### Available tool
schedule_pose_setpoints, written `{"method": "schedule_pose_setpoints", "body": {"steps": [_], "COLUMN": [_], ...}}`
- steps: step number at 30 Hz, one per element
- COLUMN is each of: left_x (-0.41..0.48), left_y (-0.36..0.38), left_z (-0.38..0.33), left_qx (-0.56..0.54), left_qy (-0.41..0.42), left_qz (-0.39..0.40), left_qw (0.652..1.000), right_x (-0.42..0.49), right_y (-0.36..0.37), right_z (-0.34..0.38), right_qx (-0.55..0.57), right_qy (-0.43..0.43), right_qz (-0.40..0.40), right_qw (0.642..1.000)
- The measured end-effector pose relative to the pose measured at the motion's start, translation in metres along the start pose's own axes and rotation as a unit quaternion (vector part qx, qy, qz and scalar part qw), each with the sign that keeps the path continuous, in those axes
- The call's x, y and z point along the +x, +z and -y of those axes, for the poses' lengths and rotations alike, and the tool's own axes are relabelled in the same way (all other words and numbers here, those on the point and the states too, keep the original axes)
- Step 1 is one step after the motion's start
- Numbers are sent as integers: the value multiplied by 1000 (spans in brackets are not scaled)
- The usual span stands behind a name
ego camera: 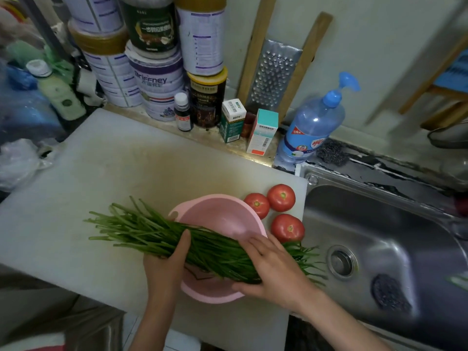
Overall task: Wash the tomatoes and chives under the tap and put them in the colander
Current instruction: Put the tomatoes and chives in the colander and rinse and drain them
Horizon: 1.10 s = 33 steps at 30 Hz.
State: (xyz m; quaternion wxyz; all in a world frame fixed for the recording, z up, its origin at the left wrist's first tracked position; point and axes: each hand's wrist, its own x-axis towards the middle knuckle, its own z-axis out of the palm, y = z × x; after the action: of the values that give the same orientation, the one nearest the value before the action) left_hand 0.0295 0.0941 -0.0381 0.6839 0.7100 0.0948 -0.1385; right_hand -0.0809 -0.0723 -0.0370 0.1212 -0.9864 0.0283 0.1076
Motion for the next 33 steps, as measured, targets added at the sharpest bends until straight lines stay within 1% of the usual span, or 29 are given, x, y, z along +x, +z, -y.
{"method": "schedule_pose_setpoints", "body": {"steps": [2,4,6,8,11,13,14,16,17,18,20,22,24,25,26,27,28,29,30,31,32,33], "left_x": [-1,0,4,12,20,23,23,24,24,24,24,24,27,28,29,29,29,29,29,28,28,27], "left_y": [6,10,11,9,7,7,7,8,8,9,9,10,10,10,9,9,9,8,7,7,6,5], "left_z": [-2,1,4,12,18,19,17,16,16,15,15,15,16,15,15,14,12,9,7,6,4,3], "left_qx": [4,34,65,89,122,152,171,223,257,294,360,424,457,461,460,452,437,420,405,394,390,391], "left_qy": [3,22,27,19,18,26,36,63,75,87,115,128,131,130,128,124,114,106,96,89,85,85], "left_qz": [0,-3,-4,-3,-5,-13,-15,-5,2,9,19,31,46,53,57,55,52,50,52,57,63,70], "left_qw": [1000,999,998,996,992,988,985,973,963,952,926,896,879,876,877,882,890,900,908,913,915,914], "right_x": [7,19,32,41,52,60,64,72,74,75,74,68,57,48,38,28,19,11,4,1,1,1], "right_y": [6,8,9,10,13,6,2,0,1,4,13,18,7,-2,-14,-28,-42,-49,-52,-51,-46,-38], "right_z": [4,11,17,24,33,39,41,42,42,41,41,43,42,39,33,26,17,3,-14,-32,-48,-61], "right_qx": [-53,-85,-78,-44,-34,3,36,110,142,169,193,152,107,137,215,303,368,387,362,307,248,204], "right_qy": [2,-5,-16,-4,-2,-17,-24,-28,-26,-22,-11,-14,-27,-25,-12,3,27,58,98,148,198,243], "right_qz": [12,33,76,136,177,212,244,318,341,347,329,274,209,186,165,122,41,-65,-151,-196,-192,-150], "right_qw": [999,996,994,990,984,977,969,941,929,922,925,949,972,973,962,945,929,918,915,919,929,936]}}
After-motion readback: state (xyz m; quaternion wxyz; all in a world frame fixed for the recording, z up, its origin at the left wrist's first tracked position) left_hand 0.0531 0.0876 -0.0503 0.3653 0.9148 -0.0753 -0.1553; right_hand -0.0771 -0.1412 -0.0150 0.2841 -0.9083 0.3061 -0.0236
